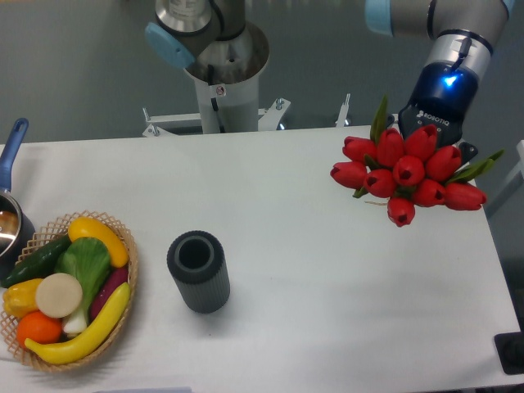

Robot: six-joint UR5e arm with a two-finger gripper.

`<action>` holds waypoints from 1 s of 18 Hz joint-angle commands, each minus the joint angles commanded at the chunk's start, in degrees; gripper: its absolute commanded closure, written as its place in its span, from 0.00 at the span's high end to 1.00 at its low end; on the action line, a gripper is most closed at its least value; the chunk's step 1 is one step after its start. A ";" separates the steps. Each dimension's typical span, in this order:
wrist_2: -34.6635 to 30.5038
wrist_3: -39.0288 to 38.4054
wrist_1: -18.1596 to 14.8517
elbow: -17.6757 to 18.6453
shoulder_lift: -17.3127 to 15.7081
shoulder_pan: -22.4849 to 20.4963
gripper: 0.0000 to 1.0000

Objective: Insert the flowers into the vase
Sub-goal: 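Hold the red tulip bunch in the gripper and begin moving it toward the vase, then carry the tulip bunch over the dark grey vase, stems pointing down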

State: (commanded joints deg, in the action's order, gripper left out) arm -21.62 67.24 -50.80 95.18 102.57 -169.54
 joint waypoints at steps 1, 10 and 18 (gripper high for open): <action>0.00 0.00 0.00 0.00 0.00 0.18 0.37; 0.00 0.44 0.26 0.88 0.17 1.32 0.37; 0.18 0.53 2.64 -0.44 2.02 5.80 0.37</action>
State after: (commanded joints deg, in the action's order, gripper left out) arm -21.45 67.76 -48.16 94.75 104.59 -163.74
